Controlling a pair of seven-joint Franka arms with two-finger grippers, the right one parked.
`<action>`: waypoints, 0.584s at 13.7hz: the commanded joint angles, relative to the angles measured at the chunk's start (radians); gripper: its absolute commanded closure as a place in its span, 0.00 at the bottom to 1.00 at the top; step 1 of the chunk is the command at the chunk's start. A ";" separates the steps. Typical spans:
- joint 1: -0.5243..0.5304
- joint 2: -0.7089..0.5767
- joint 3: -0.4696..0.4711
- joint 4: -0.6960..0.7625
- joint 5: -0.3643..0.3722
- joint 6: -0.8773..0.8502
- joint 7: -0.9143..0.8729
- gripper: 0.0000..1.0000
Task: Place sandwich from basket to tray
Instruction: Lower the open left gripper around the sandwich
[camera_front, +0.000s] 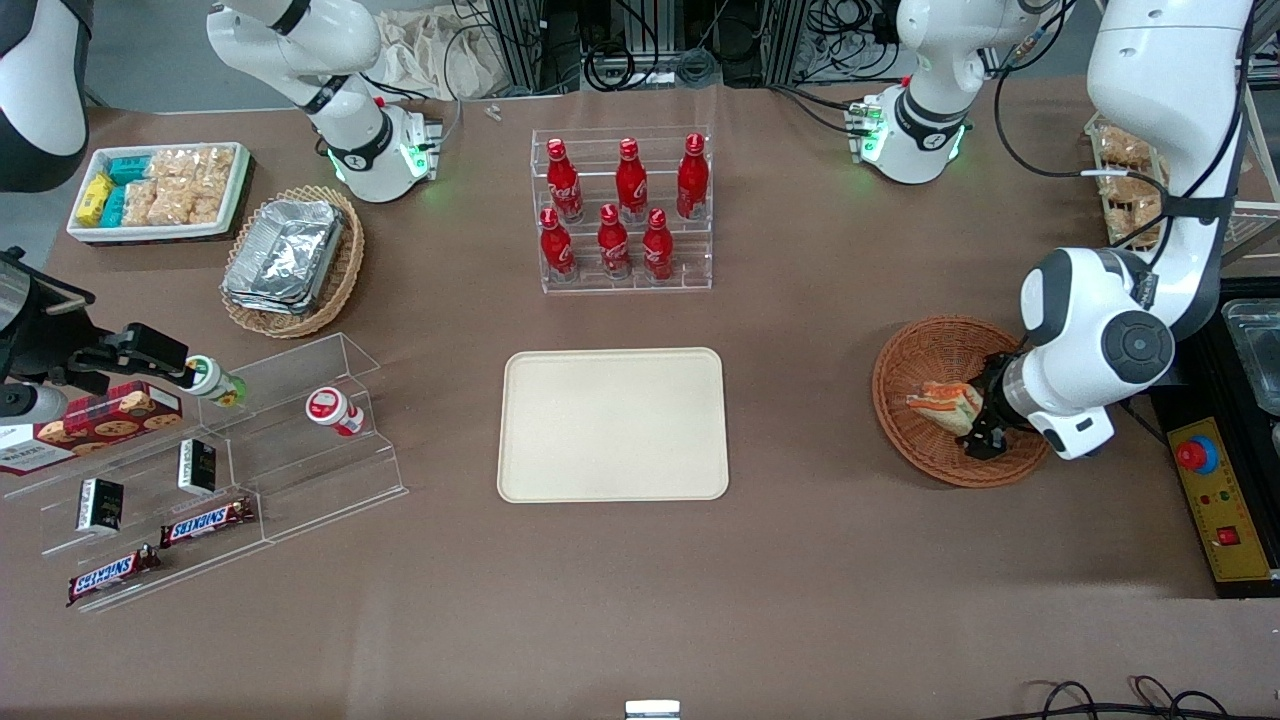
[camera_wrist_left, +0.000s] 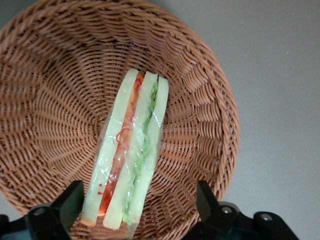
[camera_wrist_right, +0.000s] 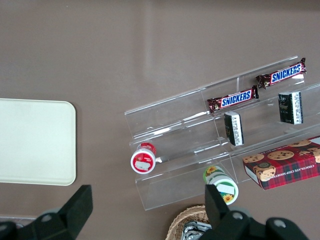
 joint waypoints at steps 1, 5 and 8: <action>-0.005 0.008 -0.003 -0.030 0.020 0.075 -0.053 0.00; -0.008 0.030 -0.003 -0.048 0.023 0.116 -0.053 0.00; -0.008 0.036 -0.003 -0.080 0.023 0.168 -0.051 0.12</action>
